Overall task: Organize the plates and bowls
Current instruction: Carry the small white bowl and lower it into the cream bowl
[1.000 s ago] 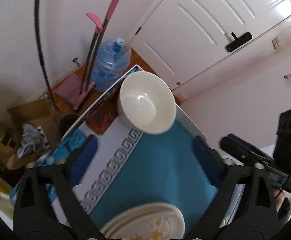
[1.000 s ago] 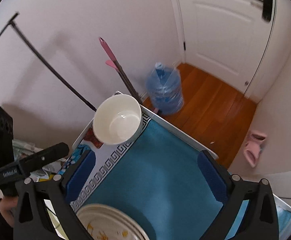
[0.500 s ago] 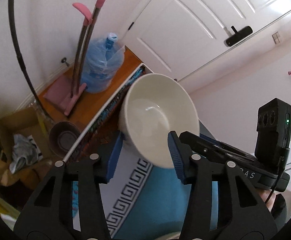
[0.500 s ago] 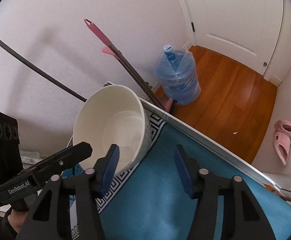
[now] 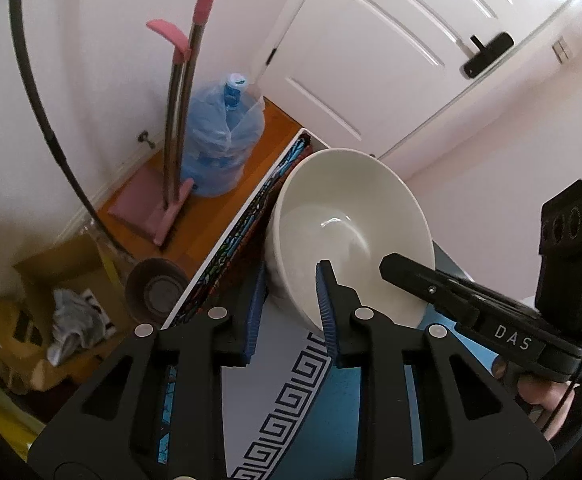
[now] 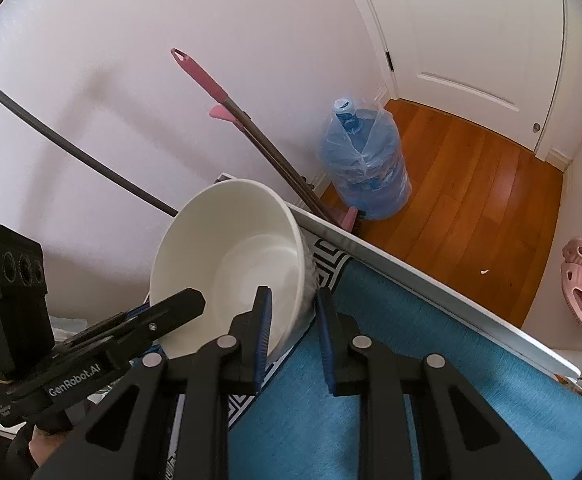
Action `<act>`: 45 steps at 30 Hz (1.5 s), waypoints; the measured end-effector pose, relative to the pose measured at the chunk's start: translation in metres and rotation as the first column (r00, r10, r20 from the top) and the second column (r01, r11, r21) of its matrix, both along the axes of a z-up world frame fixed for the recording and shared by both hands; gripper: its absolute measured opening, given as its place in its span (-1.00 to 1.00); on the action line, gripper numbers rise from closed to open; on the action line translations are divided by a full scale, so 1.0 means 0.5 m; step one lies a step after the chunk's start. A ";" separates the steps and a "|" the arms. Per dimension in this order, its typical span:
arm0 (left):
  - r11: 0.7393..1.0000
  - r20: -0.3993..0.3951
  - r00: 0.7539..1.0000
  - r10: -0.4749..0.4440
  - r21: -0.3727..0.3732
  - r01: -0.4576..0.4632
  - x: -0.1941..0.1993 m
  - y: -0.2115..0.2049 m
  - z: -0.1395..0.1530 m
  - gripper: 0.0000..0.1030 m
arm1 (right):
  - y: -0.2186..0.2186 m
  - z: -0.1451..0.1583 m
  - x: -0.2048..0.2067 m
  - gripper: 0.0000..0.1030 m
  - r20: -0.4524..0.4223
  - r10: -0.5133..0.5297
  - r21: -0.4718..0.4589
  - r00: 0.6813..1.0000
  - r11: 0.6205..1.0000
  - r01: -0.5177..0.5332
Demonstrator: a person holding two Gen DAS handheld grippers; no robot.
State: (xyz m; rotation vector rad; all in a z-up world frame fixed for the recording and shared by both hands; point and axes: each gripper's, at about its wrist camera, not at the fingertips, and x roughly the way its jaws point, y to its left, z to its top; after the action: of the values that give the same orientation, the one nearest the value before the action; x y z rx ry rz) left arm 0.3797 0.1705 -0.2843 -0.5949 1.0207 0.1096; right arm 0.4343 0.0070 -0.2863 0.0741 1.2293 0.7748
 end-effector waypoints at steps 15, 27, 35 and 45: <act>0.987 0.086 0.989 -0.117 0.117 0.107 -0.064 -0.125 0.145 -0.55 | -0.107 0.123 -0.084 -0.60 0.105 -0.091 0.049 0.990 0.995 0.086; 0.958 0.163 0.949 -0.269 0.145 0.246 -0.232 -0.402 0.311 -0.55 | -0.368 0.284 -0.298 -0.60 0.219 -0.223 0.052 0.950 0.975 0.216; 0.917 0.166 0.904 -0.393 0.138 0.373 -0.348 -0.617 0.321 -0.55 | -0.571 0.299 -0.458 -0.60 0.231 -0.344 0.036 0.910 0.938 0.345; 0.829 0.069 0.828 -0.557 0.103 0.549 -0.419 -0.807 0.255 -0.55 | -0.756 0.245 -0.597 -0.60 0.178 -0.476 -0.033 0.862 0.872 0.488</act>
State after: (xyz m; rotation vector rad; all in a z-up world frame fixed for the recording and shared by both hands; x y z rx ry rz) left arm 0.1701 -0.2329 -0.1569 -0.2081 1.0543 -0.3911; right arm 0.1359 -0.3708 -0.1639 0.2426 1.0201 0.2860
